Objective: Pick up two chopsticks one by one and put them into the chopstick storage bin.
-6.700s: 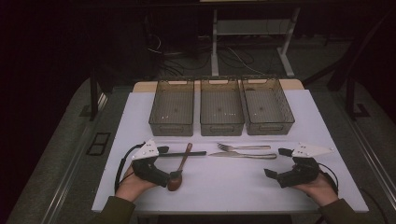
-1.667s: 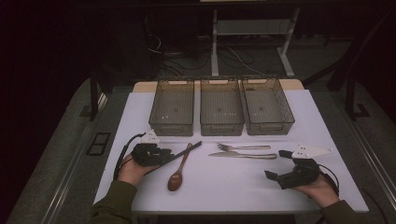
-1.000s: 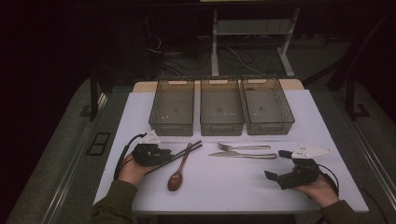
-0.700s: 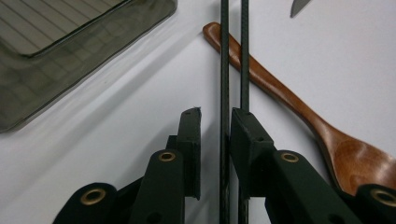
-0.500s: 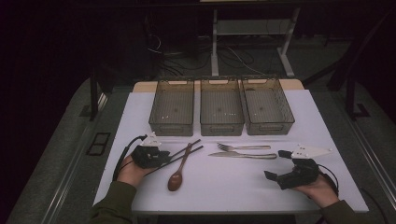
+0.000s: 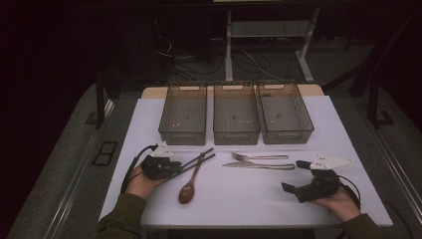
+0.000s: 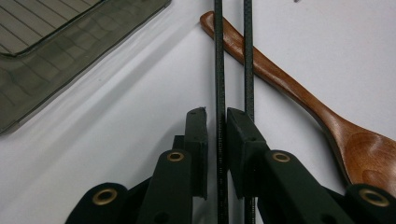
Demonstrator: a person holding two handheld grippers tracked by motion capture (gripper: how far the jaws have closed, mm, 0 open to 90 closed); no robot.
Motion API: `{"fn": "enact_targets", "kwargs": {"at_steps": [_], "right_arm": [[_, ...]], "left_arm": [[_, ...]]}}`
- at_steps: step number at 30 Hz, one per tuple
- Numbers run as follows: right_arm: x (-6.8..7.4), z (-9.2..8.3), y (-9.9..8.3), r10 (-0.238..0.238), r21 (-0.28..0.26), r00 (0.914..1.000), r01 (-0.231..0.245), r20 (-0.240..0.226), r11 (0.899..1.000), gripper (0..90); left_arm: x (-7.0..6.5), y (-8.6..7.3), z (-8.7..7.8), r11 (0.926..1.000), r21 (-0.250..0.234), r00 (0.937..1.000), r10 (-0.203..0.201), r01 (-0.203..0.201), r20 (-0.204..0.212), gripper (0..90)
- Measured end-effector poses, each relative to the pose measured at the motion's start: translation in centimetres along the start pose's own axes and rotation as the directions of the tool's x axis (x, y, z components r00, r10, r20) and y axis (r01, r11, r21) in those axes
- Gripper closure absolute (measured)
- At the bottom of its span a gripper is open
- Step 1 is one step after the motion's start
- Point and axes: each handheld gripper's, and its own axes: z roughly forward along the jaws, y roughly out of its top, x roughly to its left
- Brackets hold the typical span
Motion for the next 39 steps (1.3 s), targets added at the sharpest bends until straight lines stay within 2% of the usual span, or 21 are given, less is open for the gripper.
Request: {"fn": "enact_targets", "kwargs": {"at_steps": [7,12,25,30,39], "right_arm": [[0.0,0.0,0.0,0.000,0.000,1.0000,0.000,0.000,1.000,0.9],[0.0,0.0,0.0,-0.003,0.001,1.0000,0.003,0.001,1.000,0.9],[0.1,0.3,-0.3,-0.010,0.003,0.9999,0.010,-0.005,1.000,0.9],[0.1,0.6,-0.7,-0.010,0.014,0.9998,0.011,-0.016,1.000,0.9],[-0.2,0.9,-0.9,-0.009,0.024,0.9999,0.009,-0.005,1.000,0.9]], "left_arm": [[0.1,0.0,0.0,1.0000,-0.004,1.0000,0.000,0.000,0.000,83.3],[0.2,-0.1,0.0,0.9999,-0.010,0.9999,-0.009,0.009,0.010,83.7],[0.4,0.1,0.0,0.9999,-0.014,0.9997,-0.003,0.003,0.026,84.6],[0.2,0.4,-0.4,0.9997,-0.023,0.9998,0.002,-0.002,0.020,84.6],[0.2,0.9,-1.4,0.9985,-0.054,0.9996,0.008,-0.006,0.026,84.6]]}}
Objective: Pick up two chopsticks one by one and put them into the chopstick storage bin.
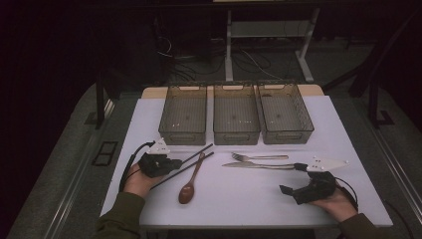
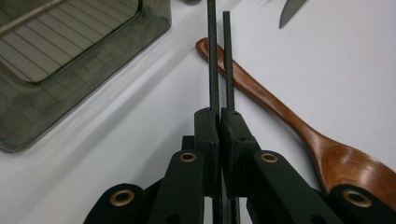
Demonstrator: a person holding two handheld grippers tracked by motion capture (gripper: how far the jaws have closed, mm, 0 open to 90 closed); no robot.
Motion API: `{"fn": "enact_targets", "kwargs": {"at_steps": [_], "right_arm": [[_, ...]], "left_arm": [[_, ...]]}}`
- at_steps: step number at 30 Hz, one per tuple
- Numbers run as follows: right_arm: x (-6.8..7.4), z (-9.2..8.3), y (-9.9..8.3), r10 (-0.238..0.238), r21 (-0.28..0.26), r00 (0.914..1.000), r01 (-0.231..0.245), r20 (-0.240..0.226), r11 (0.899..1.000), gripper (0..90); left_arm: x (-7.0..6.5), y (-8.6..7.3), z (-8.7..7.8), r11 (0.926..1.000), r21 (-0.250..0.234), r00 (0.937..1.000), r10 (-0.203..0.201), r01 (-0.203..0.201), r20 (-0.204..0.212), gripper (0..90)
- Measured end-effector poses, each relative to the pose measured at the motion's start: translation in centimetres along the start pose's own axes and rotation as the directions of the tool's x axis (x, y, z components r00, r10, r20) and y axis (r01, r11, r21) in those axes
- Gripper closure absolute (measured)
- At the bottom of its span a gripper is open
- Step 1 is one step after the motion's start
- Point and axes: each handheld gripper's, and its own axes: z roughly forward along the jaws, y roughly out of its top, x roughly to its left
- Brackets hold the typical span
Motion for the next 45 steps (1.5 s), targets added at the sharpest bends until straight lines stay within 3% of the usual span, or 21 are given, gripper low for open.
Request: {"fn": "enact_targets", "kwargs": {"at_steps": [10,29,45], "right_arm": [[0.0,0.0,0.0,0.001,-0.001,1.0000,-0.001,0.001,1.000,0.9],[0.2,0.1,0.0,-0.001,0.005,1.0000,0.001,-0.003,1.000,0.9],[0.3,0.3,0.0,-0.001,0.014,1.0000,0.001,-0.006,1.000,0.9]], "left_arm": [[-0.3,1.1,-1.0,0.9991,-0.033,0.9995,-0.028,0.029,0.017,84.6],[-0.6,3.6,-2.3,0.9928,-0.054,0.9942,-0.107,0.107,-0.003,84.6],[0.0,6.4,-2.6,0.9879,-0.095,0.9911,-0.127,0.123,-0.041,84.6]]}}
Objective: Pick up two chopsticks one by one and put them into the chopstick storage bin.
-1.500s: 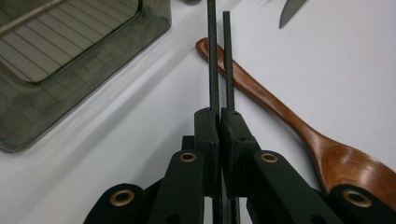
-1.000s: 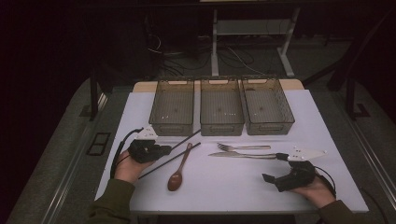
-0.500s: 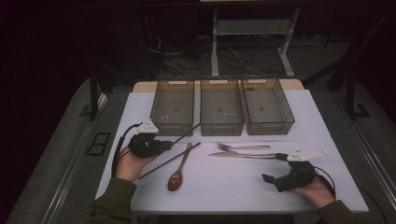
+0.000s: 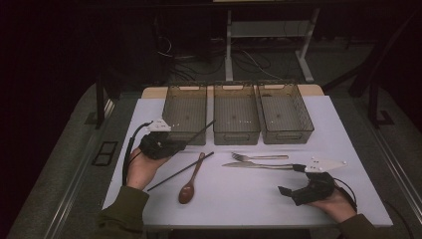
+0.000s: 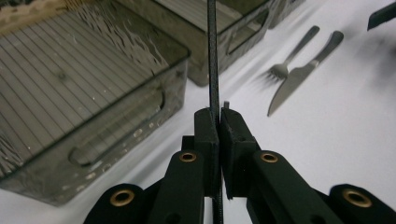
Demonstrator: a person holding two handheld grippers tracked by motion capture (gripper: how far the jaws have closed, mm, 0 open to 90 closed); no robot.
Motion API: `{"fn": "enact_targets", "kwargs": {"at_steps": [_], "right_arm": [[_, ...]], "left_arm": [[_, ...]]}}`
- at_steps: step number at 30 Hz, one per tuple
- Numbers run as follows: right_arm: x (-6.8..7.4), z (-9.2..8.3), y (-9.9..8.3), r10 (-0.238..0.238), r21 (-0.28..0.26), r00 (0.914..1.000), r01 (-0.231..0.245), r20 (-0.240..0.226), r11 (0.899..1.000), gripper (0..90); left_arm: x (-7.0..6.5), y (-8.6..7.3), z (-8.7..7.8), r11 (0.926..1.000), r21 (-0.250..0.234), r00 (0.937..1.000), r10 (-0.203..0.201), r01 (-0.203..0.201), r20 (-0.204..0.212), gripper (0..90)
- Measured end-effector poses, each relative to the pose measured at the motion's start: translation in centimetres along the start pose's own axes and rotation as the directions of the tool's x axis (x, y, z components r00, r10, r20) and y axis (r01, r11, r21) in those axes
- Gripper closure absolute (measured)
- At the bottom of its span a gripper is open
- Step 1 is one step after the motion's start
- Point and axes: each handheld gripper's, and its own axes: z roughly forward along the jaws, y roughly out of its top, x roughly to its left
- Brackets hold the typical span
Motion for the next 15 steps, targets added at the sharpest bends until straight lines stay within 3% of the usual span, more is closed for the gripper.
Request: {"fn": "enact_targets", "kwargs": {"at_steps": [7,15], "right_arm": [[0.0,-0.1,0.0,0.002,-0.004,1.0000,-0.002,0.000,1.000,0.9],[0.0,-0.1,0.0,0.006,-0.005,1.0000,-0.006,0.000,1.000,0.9]], "left_arm": [[1.0,1.6,0.2,1.0000,-0.004,0.9998,-0.002,0.002,-0.018,84.6],[2.5,3.1,0.6,0.9989,-0.024,0.9990,-0.041,0.041,-0.019,84.6]]}}
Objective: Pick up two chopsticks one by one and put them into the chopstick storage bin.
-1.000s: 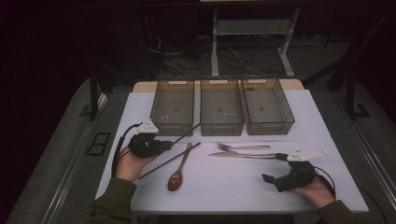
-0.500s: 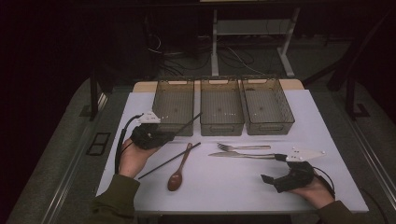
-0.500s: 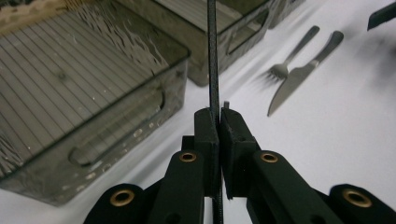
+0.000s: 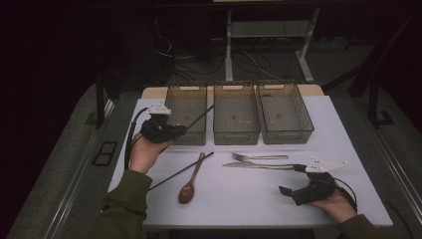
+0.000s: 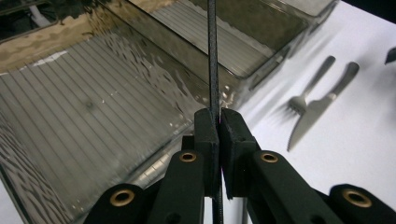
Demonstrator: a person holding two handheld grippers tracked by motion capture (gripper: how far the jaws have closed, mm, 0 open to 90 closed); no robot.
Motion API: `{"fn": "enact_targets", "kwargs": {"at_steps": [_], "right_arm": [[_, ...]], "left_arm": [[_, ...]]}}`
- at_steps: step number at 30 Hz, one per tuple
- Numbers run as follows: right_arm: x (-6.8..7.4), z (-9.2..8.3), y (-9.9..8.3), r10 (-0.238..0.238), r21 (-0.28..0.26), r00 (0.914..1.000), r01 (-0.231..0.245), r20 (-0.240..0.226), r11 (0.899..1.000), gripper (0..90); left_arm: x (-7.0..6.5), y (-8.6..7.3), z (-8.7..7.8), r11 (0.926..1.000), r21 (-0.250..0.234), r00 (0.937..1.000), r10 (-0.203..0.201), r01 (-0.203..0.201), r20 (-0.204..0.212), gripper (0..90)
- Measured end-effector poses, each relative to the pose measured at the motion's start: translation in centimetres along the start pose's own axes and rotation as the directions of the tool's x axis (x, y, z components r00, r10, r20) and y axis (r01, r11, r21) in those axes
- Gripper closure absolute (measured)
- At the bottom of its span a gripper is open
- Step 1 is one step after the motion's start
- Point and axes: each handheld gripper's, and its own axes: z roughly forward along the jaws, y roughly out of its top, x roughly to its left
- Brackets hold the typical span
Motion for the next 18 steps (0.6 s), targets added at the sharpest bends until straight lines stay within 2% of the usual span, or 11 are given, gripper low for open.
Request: {"fn": "enact_targets", "kwargs": {"at_steps": [9,14,16,17,18], "right_arm": [[0.0,0.0,0.0,0.004,0.002,1.0000,-0.004,0.002,1.000,0.9],[0.0,0.0,0.0,0.000,0.000,1.0000,0.000,0.002,1.000,0.9],[0.0,0.0,0.0,0.000,0.001,1.0000,0.000,0.002,1.000,0.9],[0.0,0.0,0.0,-0.001,0.001,1.0000,0.001,0.002,1.000,0.9],[0.0,0.0,0.0,-0.002,0.000,1.0000,0.002,0.002,1.000,0.9]], "left_arm": [[1.5,1.6,1.1,0.9997,0.014,0.9996,-0.022,0.023,-0.020,84.7],[2.4,2.6,1.7,0.9987,0.005,0.9981,-0.050,0.050,-0.037,84.7],[2.8,3.1,1.9,0.9988,0.008,0.9979,-0.049,0.049,-0.043,84.7],[2.9,3.3,2.2,0.9981,-0.001,0.9970,-0.062,0.062,-0.047,84.7],[3.1,3.5,2.2,0.9986,0.004,0.9972,-0.053,0.054,-0.052,84.7]]}}
